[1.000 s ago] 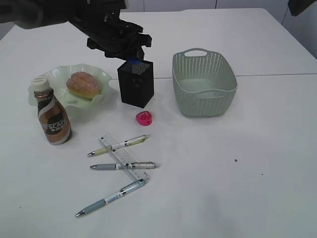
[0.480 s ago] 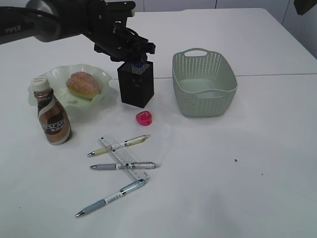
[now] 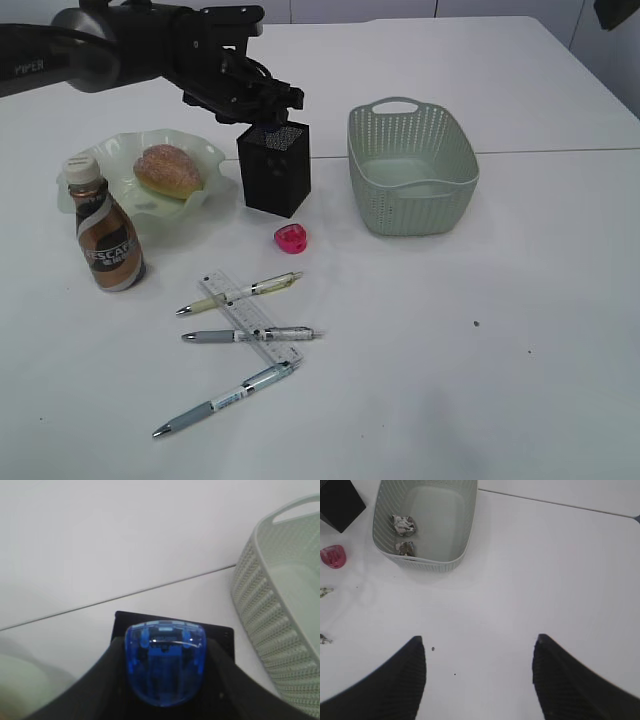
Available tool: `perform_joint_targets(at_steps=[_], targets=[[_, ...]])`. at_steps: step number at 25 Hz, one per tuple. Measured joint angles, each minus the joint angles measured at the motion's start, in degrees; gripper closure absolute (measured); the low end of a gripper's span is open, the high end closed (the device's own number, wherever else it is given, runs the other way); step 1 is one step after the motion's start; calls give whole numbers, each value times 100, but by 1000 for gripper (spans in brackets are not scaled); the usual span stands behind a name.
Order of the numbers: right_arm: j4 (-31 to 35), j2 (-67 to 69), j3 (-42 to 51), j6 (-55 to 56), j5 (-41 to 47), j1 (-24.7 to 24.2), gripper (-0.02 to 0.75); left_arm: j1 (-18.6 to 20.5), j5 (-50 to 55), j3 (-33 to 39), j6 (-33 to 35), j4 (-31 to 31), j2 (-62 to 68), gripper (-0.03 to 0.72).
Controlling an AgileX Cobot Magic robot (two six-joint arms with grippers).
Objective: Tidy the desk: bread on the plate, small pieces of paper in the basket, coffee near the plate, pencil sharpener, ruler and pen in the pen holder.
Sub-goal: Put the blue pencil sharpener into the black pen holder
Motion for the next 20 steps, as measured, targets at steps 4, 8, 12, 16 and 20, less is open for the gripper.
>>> perform_joint_targets(at_steps=[4, 8, 12, 16, 20], targets=[[-13, 0, 0, 0, 0, 0, 246, 9, 0, -9, 0, -1, 64, 394], [-13, 0, 0, 0, 0, 0, 246, 9, 22, -9, 0, -1, 102, 391], [-13, 0, 0, 0, 0, 0, 246, 9, 22, -9, 0, -1, 102, 371], [-46, 0, 0, 0, 0, 0, 246, 9, 22, -9, 0, -1, 102, 354], [-58, 0, 0, 0, 0, 0, 246, 9, 22, -9, 0, -1, 102, 347]])
